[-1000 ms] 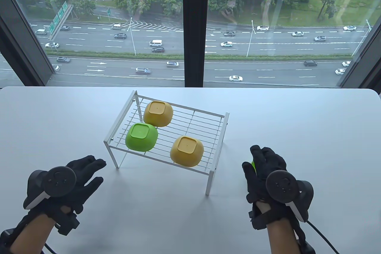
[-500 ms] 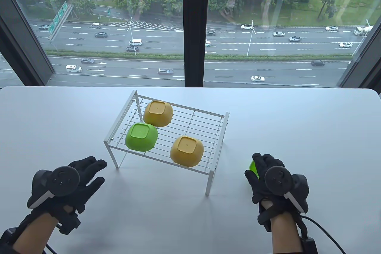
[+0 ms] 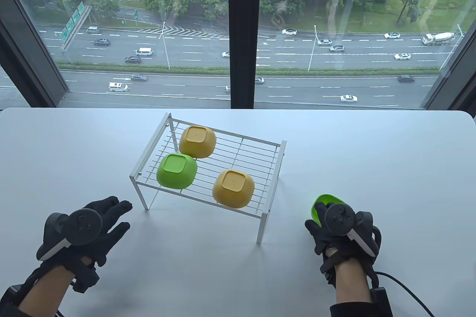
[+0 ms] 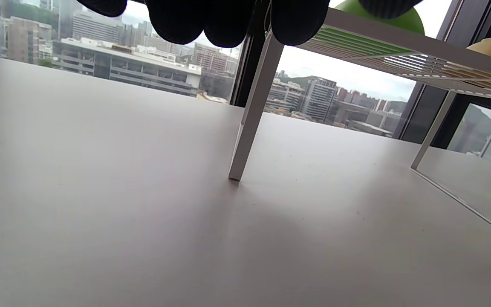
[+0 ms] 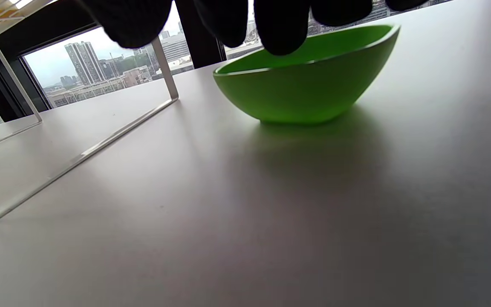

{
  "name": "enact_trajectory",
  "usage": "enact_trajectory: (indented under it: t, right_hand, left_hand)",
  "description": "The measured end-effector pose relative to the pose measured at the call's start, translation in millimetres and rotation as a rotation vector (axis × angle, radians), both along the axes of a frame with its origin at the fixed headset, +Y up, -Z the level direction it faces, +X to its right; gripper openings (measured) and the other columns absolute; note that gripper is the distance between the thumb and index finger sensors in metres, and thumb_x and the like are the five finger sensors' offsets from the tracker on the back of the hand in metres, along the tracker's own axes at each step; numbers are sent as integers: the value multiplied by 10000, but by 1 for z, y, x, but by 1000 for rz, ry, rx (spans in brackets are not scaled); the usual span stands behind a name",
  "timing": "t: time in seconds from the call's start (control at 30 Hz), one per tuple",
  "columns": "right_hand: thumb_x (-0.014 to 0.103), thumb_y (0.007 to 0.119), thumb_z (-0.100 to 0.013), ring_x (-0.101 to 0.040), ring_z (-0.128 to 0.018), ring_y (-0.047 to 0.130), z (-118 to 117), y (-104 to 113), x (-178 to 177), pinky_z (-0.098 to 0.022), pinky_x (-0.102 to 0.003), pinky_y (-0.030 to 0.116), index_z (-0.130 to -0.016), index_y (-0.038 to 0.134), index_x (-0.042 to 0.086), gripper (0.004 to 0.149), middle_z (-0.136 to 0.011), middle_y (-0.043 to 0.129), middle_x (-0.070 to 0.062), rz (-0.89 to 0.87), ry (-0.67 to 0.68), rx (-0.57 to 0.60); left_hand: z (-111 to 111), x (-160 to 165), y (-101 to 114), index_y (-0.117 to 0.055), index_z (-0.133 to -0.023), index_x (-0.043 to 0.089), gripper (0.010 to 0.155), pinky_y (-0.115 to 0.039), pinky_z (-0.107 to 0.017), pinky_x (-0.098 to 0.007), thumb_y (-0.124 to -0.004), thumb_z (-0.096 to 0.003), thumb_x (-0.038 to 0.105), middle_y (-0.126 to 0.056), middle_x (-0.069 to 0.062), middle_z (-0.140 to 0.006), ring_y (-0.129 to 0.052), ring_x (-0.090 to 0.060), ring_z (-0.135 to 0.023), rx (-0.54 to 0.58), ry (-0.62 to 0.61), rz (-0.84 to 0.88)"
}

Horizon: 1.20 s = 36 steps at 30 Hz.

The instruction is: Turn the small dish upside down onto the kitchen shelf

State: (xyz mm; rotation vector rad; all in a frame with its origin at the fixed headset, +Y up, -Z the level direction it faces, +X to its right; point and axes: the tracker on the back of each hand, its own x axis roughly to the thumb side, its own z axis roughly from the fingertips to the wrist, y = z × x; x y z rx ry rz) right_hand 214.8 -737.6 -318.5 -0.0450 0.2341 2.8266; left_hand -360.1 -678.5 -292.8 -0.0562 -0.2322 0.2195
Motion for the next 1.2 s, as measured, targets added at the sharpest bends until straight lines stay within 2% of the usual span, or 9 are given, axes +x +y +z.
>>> enact_trajectory:
  t: [0.27, 0.53, 0.7, 0.77, 0.87, 1.03, 1.2]
  right_hand:
    - [537, 734, -510, -494, -1022, 411, 0, -12, -7, -728, -688, 372, -1107, 499, 193, 728, -1139, 533, -176, 61, -6, -116]
    - [494, 766, -503, -471, -1026, 438, 0, -16, -11, -725, -693, 373, -1104, 472, 178, 740, -1119, 572, -166, 118, -4, -150]
    - [417, 838, -473, -448, -982, 554, -3, -17, -20, -724, -684, 415, -1078, 515, 172, 728, -1012, 692, -137, 251, -15, -108]
    - [376, 867, -457, -425, -946, 640, -4, -18, -28, -721, -679, 441, -1050, 577, 171, 692, -933, 771, -107, 360, 0, -85]
    - [334, 879, -450, -392, -878, 761, -5, -16, -37, -715, -678, 483, -999, 675, 173, 608, -842, 849, -75, 427, 16, -64]
    - [328, 863, -458, -343, -796, 848, -2, -7, -38, -702, -667, 554, -934, 756, 222, 499, -800, 861, -46, 380, 25, -15]
    - [318, 834, -469, -310, -785, 854, 3, 1, -24, -712, -639, 557, -890, 768, 251, 432, -908, 833, -47, 288, -3, 22]
  left_hand:
    - [0, -1, -1, -608, -1072, 330, 656, -532, -764, -685, -607, -464, 576, -572, -67, -1175, -594, -407, -1051, -6, 3, 6]
    - [-1, -1, -2, -609, -1073, 329, 657, -532, -764, -686, -608, -464, 576, -578, -68, -1173, -593, -409, -1051, -10, -1, 18]
    - [-3, -1, -3, -619, -1070, 325, 656, -532, -762, -687, -610, -463, 575, -585, -69, -1171, -594, -410, -1051, -21, -5, 39]
    - [-3, -1, -3, -620, -1070, 324, 656, -531, -763, -688, -611, -464, 574, -585, -71, -1171, -593, -412, -1050, -23, -10, 41]
    - [-3, 0, -3, -625, -1070, 322, 657, -530, -764, -688, -613, -463, 574, -588, -71, -1171, -590, -413, -1052, -25, -23, 46]
    - [-2, 1, 0, -629, -1070, 319, 658, -535, -762, -686, -613, -463, 574, -588, -74, -1171, -593, -415, -1051, -12, -36, 59]
    - [0, 2, 5, -618, -1074, 321, 661, -546, -760, -682, -613, -463, 574, -554, -80, -1181, -596, -417, -1049, 4, -41, 78]
